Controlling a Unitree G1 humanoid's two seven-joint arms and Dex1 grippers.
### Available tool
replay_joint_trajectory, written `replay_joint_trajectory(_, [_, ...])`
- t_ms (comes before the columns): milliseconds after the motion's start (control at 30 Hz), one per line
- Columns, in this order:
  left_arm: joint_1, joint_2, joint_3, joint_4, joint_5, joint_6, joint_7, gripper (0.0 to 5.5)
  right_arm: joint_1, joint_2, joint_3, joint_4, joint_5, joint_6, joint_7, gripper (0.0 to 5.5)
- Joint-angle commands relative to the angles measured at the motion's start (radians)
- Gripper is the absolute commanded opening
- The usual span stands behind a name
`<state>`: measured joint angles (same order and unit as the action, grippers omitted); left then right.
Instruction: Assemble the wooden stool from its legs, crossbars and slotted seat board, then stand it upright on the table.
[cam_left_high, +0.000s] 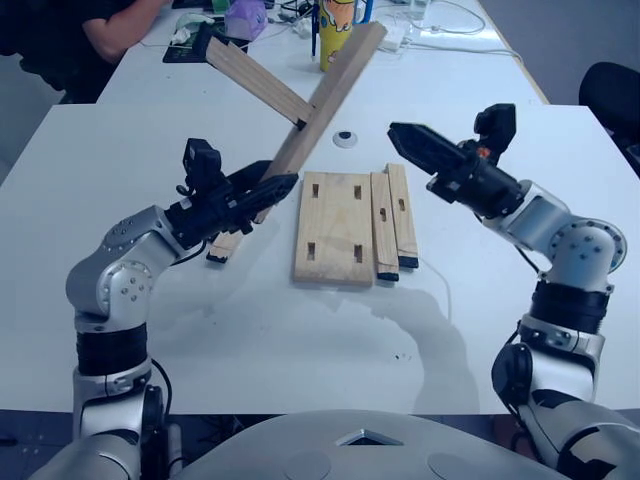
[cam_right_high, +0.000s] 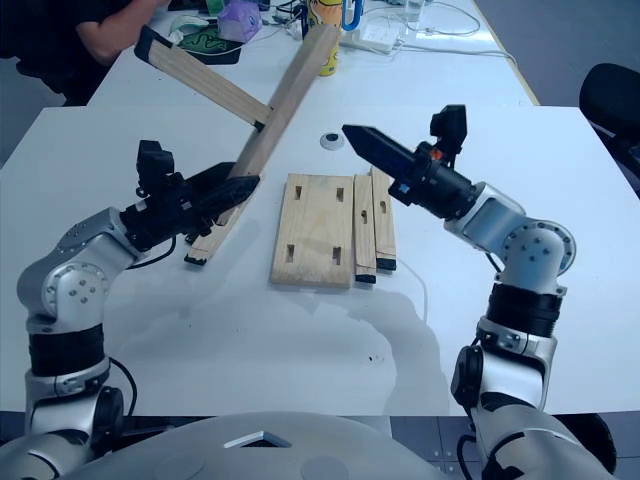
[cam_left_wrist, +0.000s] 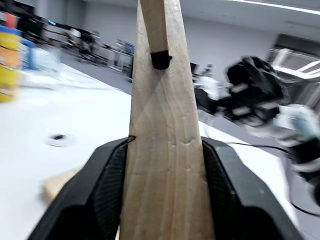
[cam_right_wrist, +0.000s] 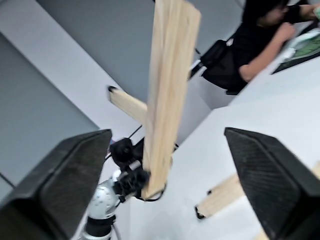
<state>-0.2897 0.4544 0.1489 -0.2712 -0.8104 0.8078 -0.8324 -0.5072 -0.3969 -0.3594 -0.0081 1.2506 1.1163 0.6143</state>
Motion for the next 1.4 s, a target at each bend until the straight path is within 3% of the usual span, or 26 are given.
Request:
replay_joint_trajectory(33, [-0.031,0.061,-0.012,0.004,-0.124,0.126,-0.084,2.04,-0.053,-0.034,0.012,0.041,0.003,0.016,0.033,4.65])
replay_joint_trajectory(433, [-0.089,0.083,0.002,0.041,-0.302,0.273,-0.113,2.04,-0.042,-0.073,0.064,0.02,0.051,0.072,0.132,4.65])
replay_joint_trajectory(1000, [-0.036,0.153,-0.04,0.031,-0.317,0.323,-0.167,2.04,-0.059,-0.109,0.075,0.023,0.061,0.122,0.211,2.13])
replay_joint_trajectory(1333, [-0.026,0.175,-0.059,0.033,-0.257,0.259,-0.188,2.04,-0.029,-0.124,0.102,0.007,0.01,0.105,0.235,2.07])
replay_joint_trajectory(1400, [-0.028,0.142,-0.024,0.052,-0.272,0.246,-0.141,2.52,-0.027,-0.118,0.096,0.02,-0.02,0.074,0.223,2.07])
